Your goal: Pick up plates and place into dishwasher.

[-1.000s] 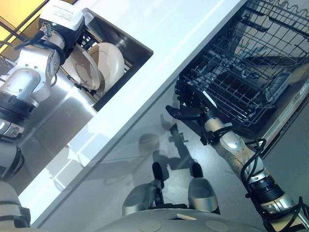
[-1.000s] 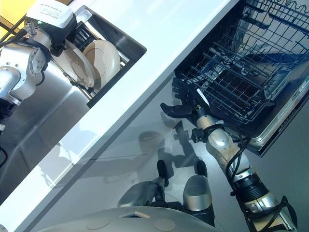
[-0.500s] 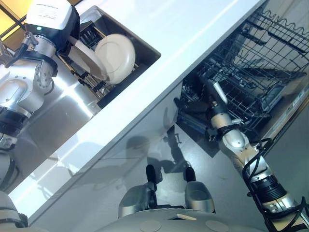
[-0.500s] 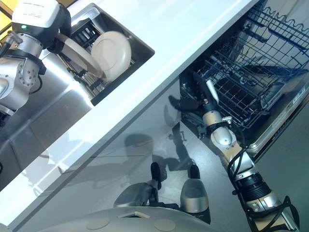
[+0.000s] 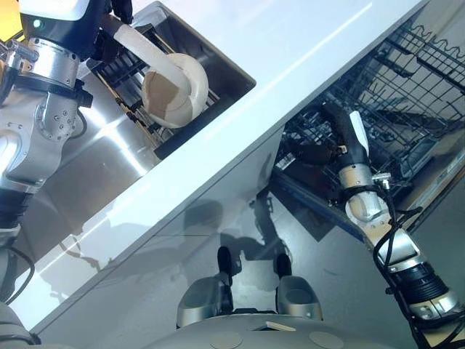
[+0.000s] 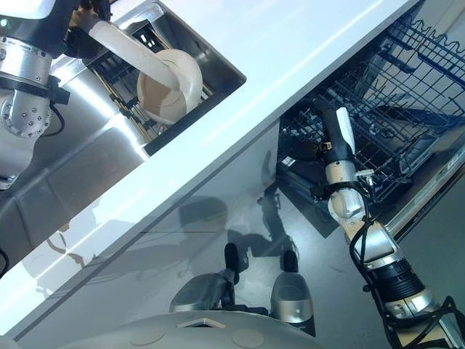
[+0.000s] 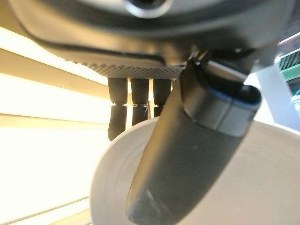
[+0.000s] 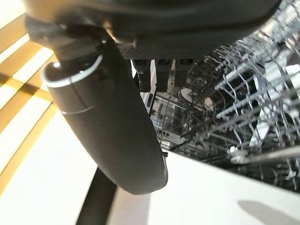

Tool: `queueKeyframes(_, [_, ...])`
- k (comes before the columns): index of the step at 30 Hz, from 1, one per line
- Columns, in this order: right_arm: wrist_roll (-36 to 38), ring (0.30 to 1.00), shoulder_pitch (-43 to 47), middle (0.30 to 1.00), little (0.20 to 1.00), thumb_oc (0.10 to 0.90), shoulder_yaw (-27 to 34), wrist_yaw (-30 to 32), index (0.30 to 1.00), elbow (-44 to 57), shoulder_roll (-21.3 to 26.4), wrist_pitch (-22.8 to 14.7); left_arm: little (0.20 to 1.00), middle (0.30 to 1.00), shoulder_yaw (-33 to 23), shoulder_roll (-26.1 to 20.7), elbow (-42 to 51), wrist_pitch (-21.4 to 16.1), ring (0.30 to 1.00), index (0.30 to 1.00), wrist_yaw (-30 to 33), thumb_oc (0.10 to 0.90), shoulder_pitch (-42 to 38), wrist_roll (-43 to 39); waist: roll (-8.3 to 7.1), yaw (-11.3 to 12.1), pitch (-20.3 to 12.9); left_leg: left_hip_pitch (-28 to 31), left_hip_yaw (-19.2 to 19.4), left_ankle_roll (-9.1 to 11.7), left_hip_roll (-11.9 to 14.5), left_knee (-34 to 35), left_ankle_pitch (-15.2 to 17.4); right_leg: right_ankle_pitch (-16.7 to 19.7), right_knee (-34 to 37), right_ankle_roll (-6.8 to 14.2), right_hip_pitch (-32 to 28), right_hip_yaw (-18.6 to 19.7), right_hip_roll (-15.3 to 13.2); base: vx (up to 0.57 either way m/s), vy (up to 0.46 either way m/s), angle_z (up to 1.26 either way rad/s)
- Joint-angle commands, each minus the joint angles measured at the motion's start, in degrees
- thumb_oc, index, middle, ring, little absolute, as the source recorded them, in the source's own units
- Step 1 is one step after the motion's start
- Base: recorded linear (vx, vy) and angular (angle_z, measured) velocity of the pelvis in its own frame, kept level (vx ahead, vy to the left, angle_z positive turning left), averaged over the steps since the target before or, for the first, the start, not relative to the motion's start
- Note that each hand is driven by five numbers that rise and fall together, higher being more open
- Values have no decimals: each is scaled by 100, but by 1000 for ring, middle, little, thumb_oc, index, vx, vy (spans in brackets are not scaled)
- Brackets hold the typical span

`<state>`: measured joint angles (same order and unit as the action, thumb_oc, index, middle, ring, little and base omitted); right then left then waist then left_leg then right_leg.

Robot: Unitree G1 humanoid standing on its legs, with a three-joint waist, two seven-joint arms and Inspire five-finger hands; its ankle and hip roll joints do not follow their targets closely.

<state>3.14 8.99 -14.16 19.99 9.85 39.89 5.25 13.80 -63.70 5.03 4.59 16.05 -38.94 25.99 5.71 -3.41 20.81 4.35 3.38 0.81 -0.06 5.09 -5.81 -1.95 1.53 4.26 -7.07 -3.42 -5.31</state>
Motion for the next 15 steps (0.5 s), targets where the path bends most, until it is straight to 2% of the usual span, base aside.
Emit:
queueKeyframes(1, [-576,900,1769,900,900,800,366,316,900,1357,-13,-1845,200,300,-422,-44,-94,-33,300,300,474,100,-88,-174,-218,26,-1540,273,-5,-126,-540,-74,774,-195,-413,28,212,33,540,-55,-6,9])
queueKeyframes(9, [-850,900,2257,900,900,800,-59,203,900,1479,-10,-1874,200,300,-295,247,227,-93,300,300,432,100,-197,-386,-293,121,-1603,282,-56,-101,-530,-67,777,-194,-393,32,182,-48,526,-40,-12,2])
queueKeyframes(13, [-1053,900,2391,900,900,800,-196,276,900,1467,-77,-1609,200,300,-212,399,257,-95,300,300,423,100,-183,-333,-318,142,-1628,287,-57,-98,-520,-68,782,-210,-409,31,176,-60,527,-40,-13,1])
queueKeyframes(15, [-808,900,2366,900,900,800,-192,181,900,1409,-34,-1381,200,300,-204,390,243,-91,300,300,410,100,-174,-305,-329,132,-1642,288,-56,-97,-515,-70,783,-212,-424,35,183,-57,528,-34,-13,0])
